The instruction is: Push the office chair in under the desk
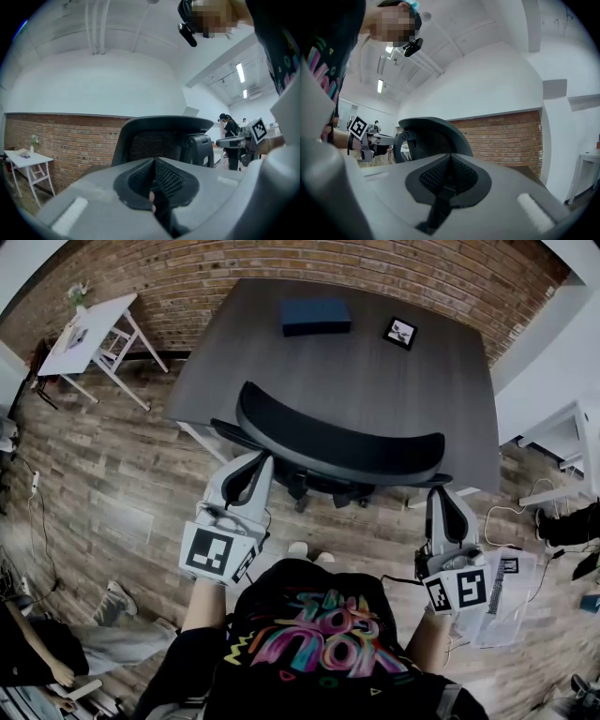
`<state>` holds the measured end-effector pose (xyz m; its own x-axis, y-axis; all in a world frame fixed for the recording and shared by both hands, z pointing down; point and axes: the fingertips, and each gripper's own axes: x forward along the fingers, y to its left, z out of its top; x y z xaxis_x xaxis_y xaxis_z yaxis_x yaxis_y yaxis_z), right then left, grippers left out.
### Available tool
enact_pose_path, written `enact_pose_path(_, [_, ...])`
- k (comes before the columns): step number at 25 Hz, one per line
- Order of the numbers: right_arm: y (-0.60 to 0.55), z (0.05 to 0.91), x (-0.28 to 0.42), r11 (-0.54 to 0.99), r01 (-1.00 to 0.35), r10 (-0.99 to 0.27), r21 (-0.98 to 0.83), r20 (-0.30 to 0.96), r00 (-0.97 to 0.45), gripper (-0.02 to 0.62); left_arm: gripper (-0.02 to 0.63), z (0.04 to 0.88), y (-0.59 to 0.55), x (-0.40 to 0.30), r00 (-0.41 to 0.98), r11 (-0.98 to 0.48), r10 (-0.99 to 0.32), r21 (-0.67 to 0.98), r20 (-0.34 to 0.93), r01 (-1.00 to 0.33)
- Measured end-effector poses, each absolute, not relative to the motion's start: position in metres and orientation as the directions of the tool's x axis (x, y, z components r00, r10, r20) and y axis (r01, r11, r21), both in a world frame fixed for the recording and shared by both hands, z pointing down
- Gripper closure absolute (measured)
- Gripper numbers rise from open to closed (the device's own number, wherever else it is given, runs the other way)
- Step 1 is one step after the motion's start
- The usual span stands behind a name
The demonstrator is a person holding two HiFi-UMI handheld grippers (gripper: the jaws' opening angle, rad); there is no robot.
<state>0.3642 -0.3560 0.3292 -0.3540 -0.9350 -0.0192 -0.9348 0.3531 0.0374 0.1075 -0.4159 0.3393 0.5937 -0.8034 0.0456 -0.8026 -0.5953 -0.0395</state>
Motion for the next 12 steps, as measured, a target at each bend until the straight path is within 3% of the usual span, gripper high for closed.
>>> enact_pose_path(12, [-0.3552, 0.3279, 0.3701, 0.356, -0.934, -0.934, 0.035, -0.025, -0.357, 0.595, 0.604, 0.3391, -0.4188, 0.1052, 0.587, -0.589, -0.808, -0.040, 0.041, -0.807])
